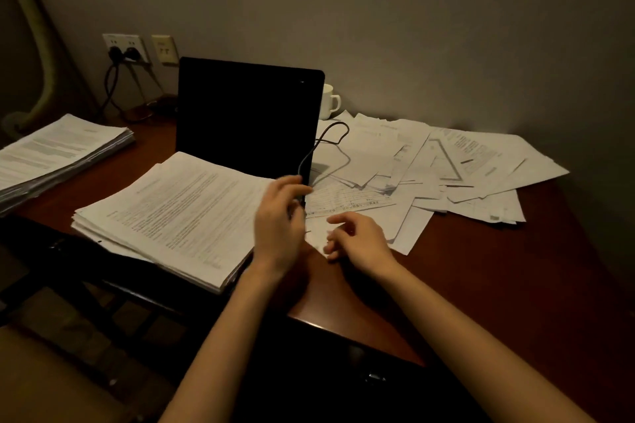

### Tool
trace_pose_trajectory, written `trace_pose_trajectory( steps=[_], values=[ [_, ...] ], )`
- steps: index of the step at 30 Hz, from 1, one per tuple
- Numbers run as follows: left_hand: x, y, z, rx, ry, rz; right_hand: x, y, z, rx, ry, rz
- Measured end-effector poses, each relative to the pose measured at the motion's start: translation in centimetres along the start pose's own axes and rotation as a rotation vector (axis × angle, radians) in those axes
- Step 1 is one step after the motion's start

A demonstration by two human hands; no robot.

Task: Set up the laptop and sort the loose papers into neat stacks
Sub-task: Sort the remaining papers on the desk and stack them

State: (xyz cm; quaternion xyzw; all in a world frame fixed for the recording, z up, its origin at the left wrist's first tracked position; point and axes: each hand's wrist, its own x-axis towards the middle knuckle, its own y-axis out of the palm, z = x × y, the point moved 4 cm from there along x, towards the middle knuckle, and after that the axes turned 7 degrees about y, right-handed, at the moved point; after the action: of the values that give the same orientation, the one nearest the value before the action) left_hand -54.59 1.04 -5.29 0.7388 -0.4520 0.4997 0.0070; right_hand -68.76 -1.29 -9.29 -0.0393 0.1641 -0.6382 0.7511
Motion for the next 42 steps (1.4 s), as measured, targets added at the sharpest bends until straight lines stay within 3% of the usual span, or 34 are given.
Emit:
trace_pose_trajectory(
  steps=[3,5,8,12,19,23,38,42],
  values=[
    [1.1,6.2,-0.7,-0.087,-0.015,0.231,0.5,-4.3,-0.5,-0.019,-0.010,-0.142],
    [2.1,9.2,-0.5,-0.110,-0.075,0.294,1.1,-6.8,-0.9,-0.078,-0.029,-0.222],
    [3.2,11.9,0.5,-0.150,-0.222,0.264,2.1,-9.0,-0.8,-0.248,-0.082,-0.296],
    [4.2,11.7,1.8,-0.218,-0.417,0.134,4.7,-9.2,1.0,-0.797,-0.202,-0.315],
    [4.6,12.2,2.9,-0.281,-0.497,0.126,11.3,-4.2,4.6,-1.204,-0.403,-0.199],
    [5.1,12.7,3.7,-0.229,-0.518,0.125,13.4,-3.4,3.8,-1.278,-0.336,-0.204],
    [5.1,12.6,5.5,-0.105,-0.425,0.159,12.4,-5.0,2.6,-1.411,-0.390,-0.299],
    [5.2,12.3,5.0,-0.116,-0.444,0.137,9.5,-8.3,1.2,-1.441,-0.238,-0.325]
  ],
)
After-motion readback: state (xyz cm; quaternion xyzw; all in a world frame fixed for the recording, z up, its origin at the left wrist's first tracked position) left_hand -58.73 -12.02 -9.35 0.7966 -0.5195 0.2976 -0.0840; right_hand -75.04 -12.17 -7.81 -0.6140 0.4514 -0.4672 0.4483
